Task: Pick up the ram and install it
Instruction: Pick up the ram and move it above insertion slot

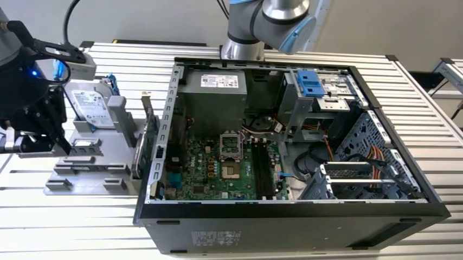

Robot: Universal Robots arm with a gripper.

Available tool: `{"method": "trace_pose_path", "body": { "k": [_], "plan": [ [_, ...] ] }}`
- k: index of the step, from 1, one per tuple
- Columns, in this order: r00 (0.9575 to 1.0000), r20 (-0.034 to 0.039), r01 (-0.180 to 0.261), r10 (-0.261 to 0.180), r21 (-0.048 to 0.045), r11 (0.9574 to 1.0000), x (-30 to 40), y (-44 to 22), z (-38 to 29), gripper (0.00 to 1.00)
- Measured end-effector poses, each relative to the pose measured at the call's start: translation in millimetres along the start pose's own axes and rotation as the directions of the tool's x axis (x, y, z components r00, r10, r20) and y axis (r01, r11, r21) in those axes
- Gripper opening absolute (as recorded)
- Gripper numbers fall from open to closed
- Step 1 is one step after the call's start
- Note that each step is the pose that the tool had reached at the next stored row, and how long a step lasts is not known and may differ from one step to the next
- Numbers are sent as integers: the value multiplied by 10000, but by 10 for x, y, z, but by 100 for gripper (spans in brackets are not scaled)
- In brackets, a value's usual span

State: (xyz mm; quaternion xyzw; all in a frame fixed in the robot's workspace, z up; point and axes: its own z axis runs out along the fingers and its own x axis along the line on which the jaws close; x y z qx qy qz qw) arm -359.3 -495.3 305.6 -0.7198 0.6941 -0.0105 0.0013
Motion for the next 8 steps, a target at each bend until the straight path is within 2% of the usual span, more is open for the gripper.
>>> {"method": "trace_pose_path", "body": {
  "k": [8],
  "plan": [
    [10000,-1,-3,3,0,10000,0,2,-50,0]
  ]
}}
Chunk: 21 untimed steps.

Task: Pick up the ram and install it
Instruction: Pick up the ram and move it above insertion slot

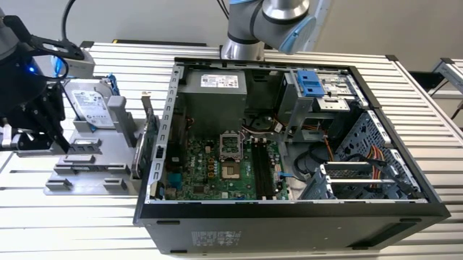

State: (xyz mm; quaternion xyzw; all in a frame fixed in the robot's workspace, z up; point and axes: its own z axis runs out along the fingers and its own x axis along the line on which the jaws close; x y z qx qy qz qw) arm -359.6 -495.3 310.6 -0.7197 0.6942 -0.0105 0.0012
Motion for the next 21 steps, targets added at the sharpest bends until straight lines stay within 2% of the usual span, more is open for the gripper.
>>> {"method": "trace_pose_path", "body": {
  "k": [21],
  "plan": [
    [10000,1,-1,1,1,10000,2,4,-133,0]
  ]
}}
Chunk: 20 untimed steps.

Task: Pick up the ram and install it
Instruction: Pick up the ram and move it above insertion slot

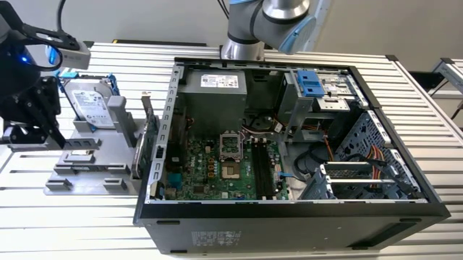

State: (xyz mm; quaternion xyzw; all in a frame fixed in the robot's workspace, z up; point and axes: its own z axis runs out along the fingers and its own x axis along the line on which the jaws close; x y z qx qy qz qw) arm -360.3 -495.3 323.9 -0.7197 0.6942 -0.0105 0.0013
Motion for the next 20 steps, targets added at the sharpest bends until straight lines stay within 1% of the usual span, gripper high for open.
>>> {"method": "trace_pose_path", "body": {
  "k": [9,16,20],
  "plan": [
    [10000,-1,-98,98,6,10000,-2,16,-43,0],
    [9998,-4,-199,199,21,9998,-42,15,-61,0],
    [9997,-5,-250,250,22,9997,-53,15,-69,0]
  ]
}}
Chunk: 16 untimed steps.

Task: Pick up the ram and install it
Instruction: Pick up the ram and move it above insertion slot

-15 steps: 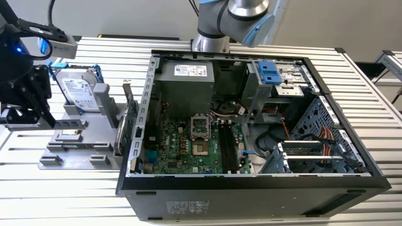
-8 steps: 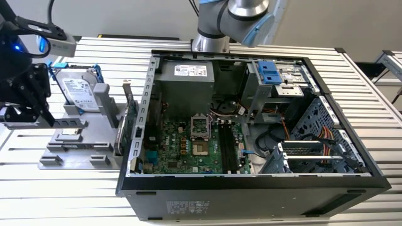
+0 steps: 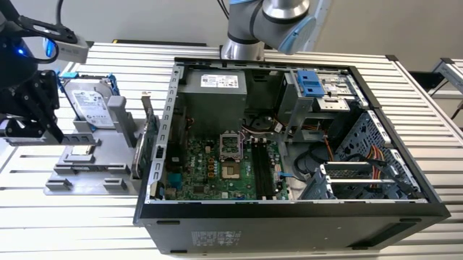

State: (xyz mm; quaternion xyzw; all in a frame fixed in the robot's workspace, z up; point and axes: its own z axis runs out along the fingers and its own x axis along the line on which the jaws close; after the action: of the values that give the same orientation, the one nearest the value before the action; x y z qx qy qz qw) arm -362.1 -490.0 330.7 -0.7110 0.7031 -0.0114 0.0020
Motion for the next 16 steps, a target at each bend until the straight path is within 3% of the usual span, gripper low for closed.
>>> {"method": "trace_pose_path", "body": {
  "k": [16],
  "plan": [
    [9998,-3,-183,183,1,9998,-62,-1,-31,0]
  ]
}}
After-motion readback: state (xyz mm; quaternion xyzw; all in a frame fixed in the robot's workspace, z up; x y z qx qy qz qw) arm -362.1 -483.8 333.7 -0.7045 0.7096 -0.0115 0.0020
